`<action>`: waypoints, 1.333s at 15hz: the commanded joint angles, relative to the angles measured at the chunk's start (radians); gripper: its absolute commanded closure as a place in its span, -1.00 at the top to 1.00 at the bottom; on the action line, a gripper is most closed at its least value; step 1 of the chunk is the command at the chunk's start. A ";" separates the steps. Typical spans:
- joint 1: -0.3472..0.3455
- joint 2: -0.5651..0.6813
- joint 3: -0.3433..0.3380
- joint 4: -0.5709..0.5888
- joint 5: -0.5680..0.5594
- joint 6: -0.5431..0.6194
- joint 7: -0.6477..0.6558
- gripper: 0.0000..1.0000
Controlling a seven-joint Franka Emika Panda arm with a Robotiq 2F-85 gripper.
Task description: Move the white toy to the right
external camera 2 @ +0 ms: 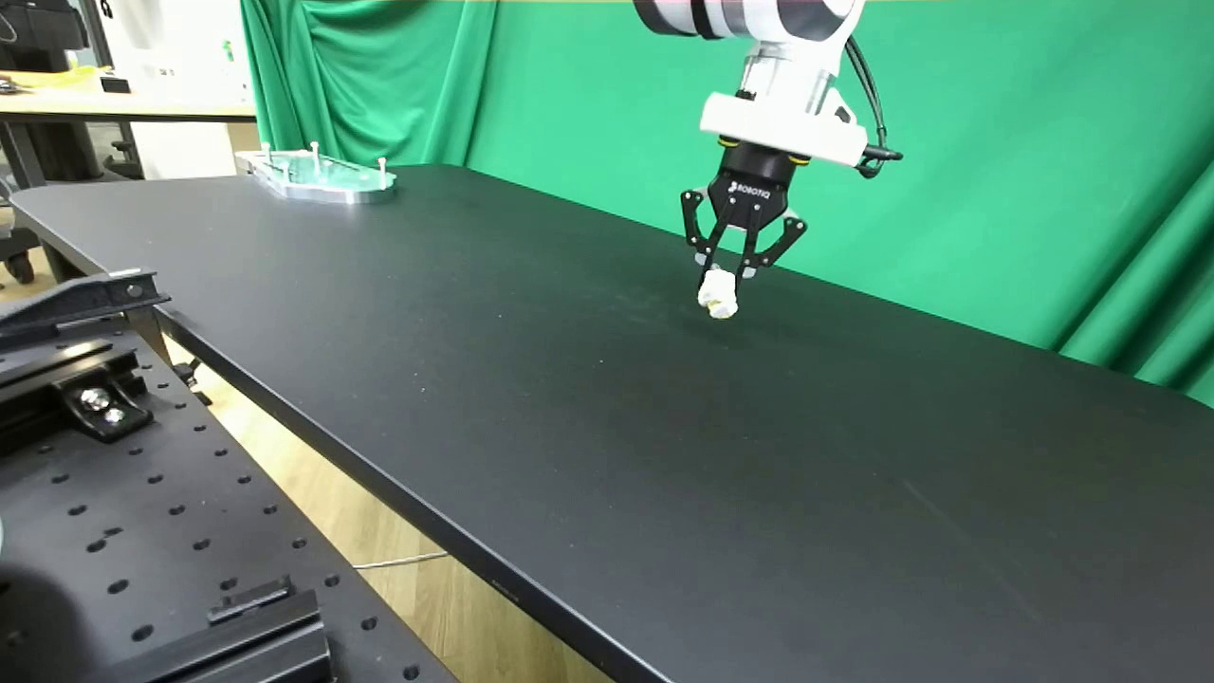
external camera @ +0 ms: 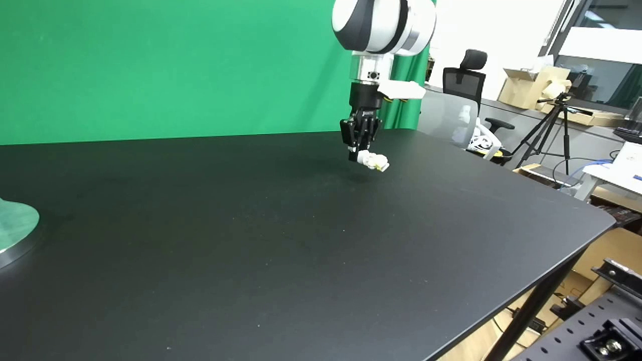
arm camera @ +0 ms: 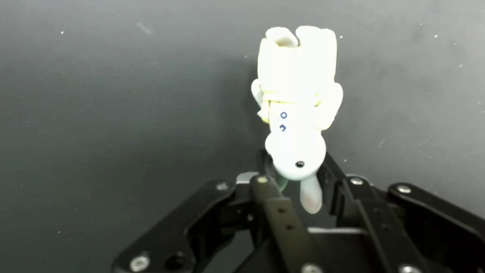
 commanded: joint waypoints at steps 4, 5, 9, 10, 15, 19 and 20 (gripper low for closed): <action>0.025 0.034 -0.029 0.021 -0.053 0.031 0.085 -0.83; 0.025 0.035 -0.030 0.020 -0.054 0.032 0.088 0.16; 0.026 0.021 -0.027 0.003 -0.051 0.045 0.095 0.55; 0.028 0.012 -0.026 -0.009 -0.052 0.054 0.097 0.71; 0.046 -0.038 -0.014 -0.068 -0.045 0.094 0.110 1.00; 0.083 -0.089 -0.027 -0.136 -0.054 0.157 0.174 1.00; 0.086 -0.103 -0.025 -0.154 -0.047 0.163 0.188 1.00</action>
